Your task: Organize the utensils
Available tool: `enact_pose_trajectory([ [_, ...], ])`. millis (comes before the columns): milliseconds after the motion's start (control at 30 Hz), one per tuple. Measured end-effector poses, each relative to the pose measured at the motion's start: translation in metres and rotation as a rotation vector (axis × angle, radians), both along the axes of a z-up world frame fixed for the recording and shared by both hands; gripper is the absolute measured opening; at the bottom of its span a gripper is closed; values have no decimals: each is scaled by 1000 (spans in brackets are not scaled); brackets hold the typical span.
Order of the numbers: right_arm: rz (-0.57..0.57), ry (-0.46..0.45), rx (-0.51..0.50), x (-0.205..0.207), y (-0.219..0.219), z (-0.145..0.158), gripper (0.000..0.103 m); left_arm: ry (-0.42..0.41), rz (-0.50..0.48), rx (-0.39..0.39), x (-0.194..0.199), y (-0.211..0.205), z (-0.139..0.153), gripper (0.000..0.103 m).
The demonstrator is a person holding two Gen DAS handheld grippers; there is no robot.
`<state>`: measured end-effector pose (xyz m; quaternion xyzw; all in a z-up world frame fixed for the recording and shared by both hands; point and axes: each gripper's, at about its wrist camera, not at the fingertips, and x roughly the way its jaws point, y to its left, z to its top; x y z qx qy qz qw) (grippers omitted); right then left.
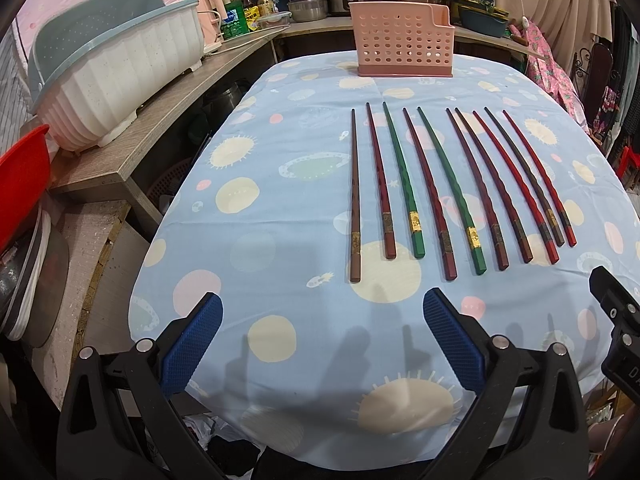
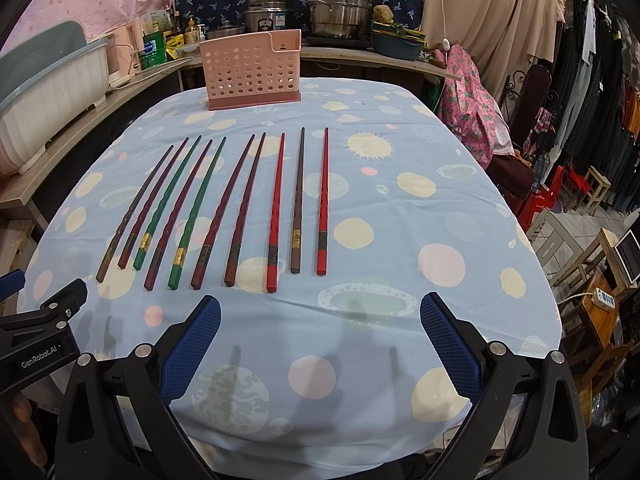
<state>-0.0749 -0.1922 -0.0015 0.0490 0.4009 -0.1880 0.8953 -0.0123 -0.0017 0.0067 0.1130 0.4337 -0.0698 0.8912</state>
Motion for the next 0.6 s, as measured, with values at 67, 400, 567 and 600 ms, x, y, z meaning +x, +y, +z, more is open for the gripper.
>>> enact_pose_trajectory([
  [67,-1,0,1,0,0,0,96,0,0,0,0,0,0,96],
  [400,3,4,-1,0,1,-1,96,5,7,-1,-1,0,-2,96],
  [567,-1,-9,4,0,-2,0,96,18,23,-15,3,5,-1,96],
  [600,-2,-11,5,0,-3,0,96,23,27,-20,4,6,-2,96],
])
